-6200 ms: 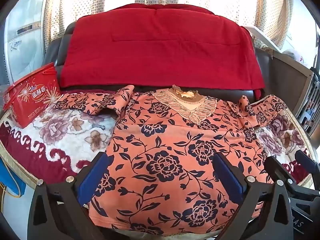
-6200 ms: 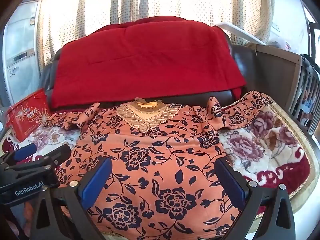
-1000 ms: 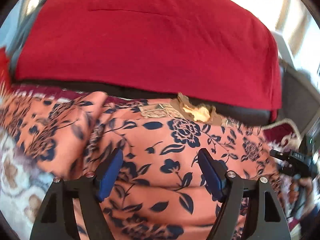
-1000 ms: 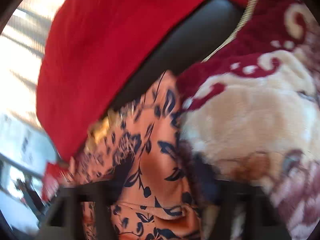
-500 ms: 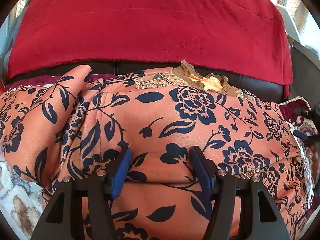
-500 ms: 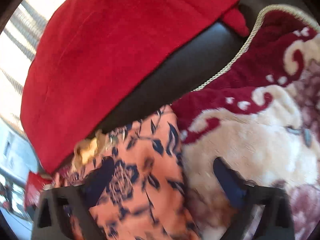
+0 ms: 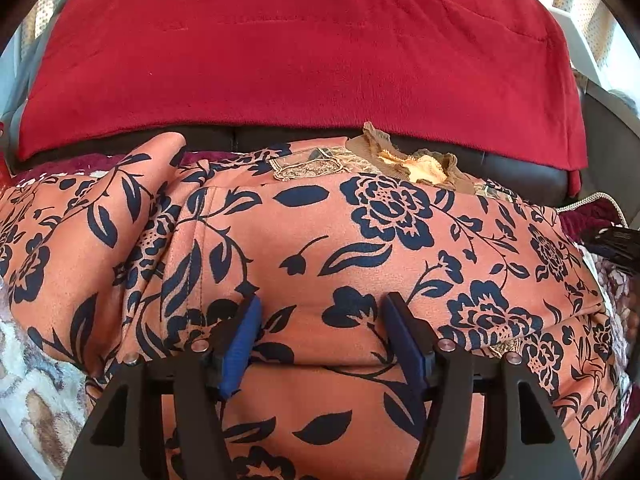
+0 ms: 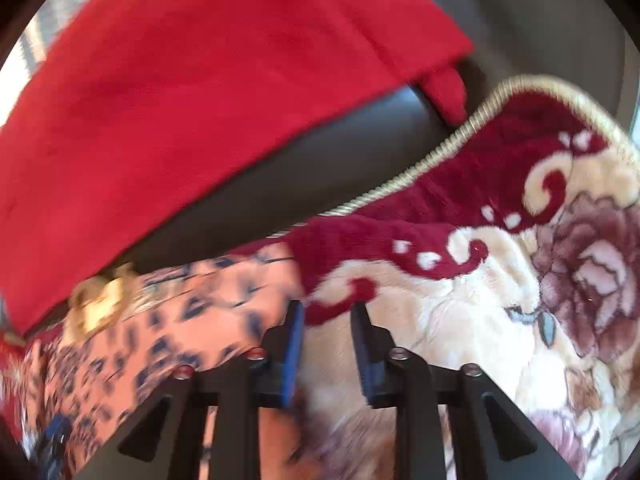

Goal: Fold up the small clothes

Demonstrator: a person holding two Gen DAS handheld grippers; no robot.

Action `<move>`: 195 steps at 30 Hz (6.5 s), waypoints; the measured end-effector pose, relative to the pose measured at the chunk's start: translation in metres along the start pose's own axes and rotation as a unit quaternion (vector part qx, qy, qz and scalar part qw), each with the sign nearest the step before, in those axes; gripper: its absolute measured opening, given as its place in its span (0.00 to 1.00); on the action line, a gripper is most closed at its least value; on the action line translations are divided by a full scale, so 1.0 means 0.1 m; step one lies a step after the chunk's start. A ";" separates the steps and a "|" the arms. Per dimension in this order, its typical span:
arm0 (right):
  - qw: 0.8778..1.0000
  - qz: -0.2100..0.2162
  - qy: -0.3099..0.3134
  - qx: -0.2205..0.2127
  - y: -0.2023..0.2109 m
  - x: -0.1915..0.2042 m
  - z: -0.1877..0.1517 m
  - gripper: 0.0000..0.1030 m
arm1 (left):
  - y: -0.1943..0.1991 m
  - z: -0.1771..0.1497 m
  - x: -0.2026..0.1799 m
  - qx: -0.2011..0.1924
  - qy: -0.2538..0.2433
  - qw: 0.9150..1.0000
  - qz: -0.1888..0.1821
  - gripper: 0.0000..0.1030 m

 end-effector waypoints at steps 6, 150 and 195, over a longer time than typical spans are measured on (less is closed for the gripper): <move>0.990 0.130 0.053 0.009 0.26 0.83 -0.31 0.88 | 0.00 0.00 0.00 0.000 -0.001 1.000 0.002 0.65; 0.974 0.208 -0.043 0.077 1.40 0.45 -1.81 0.70 | 1.17 -0.76 1.37 -0.007 0.076 0.997 -0.002 0.85; 0.961 0.231 -0.109 0.105 2.02 -0.09 -3.00 0.11 | 1.64 -2.19 1.60 0.101 0.112 0.988 -0.040 0.15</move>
Point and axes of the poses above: each gripper's, at about its wrist camera, not at the fingertips, and y roughly against the way its jaws point, x to its left, z to its top, the point moved 10 cm from there along -y, roughly the way its jaws point, and after that the axes turned 12 degrees about z, right-handed, at the moved point
